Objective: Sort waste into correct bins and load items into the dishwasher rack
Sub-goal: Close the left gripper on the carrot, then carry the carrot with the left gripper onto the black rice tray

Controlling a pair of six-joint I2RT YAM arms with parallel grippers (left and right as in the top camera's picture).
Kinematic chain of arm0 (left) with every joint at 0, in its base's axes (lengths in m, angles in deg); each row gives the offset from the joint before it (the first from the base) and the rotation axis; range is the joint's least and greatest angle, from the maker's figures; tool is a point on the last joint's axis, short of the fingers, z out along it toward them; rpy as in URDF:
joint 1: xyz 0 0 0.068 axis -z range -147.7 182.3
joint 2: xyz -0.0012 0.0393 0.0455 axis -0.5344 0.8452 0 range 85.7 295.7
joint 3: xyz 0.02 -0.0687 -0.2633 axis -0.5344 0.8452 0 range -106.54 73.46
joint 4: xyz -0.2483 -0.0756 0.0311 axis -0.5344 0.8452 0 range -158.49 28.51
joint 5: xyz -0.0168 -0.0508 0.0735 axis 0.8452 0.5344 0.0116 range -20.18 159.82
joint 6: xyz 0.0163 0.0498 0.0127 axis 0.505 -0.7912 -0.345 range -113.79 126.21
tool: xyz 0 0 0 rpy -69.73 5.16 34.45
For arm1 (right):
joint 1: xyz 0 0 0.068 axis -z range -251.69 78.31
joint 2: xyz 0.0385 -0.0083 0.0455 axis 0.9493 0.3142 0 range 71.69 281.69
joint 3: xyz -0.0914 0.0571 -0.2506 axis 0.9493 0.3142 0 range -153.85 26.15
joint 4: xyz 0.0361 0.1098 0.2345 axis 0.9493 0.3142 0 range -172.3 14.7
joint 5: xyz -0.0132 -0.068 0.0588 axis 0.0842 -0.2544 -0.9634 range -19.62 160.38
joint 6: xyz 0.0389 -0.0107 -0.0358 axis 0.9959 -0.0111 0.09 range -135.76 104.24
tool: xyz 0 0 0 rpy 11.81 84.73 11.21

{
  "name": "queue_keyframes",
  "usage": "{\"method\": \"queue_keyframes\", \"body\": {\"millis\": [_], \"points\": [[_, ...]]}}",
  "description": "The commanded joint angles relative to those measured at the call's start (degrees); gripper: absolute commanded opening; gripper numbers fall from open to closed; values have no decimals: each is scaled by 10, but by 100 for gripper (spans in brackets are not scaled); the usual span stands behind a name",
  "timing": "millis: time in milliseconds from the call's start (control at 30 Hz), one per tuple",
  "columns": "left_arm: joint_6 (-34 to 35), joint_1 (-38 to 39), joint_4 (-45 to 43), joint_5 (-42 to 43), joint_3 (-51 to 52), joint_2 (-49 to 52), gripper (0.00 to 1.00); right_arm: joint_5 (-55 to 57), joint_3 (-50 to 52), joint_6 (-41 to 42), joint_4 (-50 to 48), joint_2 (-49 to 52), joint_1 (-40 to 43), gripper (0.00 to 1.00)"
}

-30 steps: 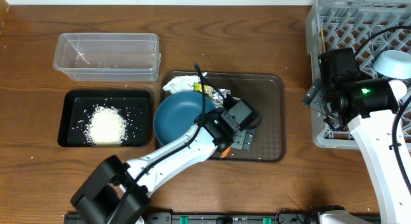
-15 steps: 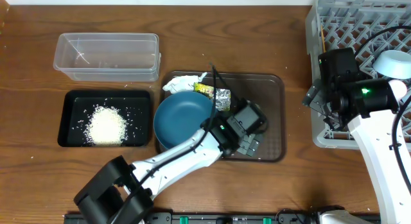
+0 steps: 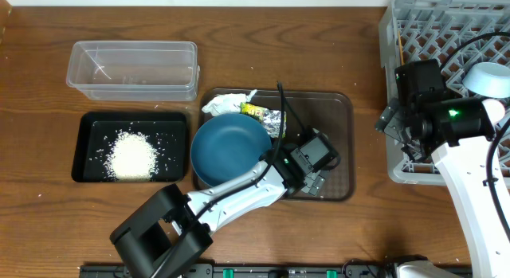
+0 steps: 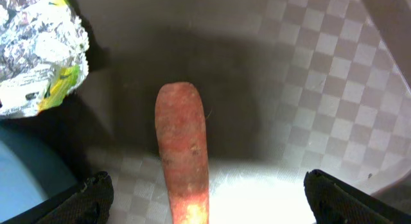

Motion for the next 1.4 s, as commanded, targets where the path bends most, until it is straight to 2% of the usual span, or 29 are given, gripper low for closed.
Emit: {"method": "queue_keyframes", "body": {"millis": [0,433,633,767,833,1033,1200,1267,1367], "points": [[-10,-2,-5,-4,-3,15,98,6,0,9,0,0,4,99],[-12,0,-9,19,-3,56,100,6,1,9,0,0,4,99],[-12,0,-9,19,-3,63,94,6,1,9,0,0,4,99],[-12,0,-9,19,-3,63,82,6,1,9,0,0,4,99],[-12,0,-9,19,-3,63,69,6,1,9,0,0,4,99],[-12,0,-9,19,-3,63,42,6,1,9,0,0,4,99],[-12,0,-7,19,-7,58,30,6,0,9,0,0,4,99],[-9,0,-6,19,-10,49,23,6,1,9,0,0,4,99],[-3,0,-6,19,-10,26,20,6,0,9,0,0,4,99]]}}
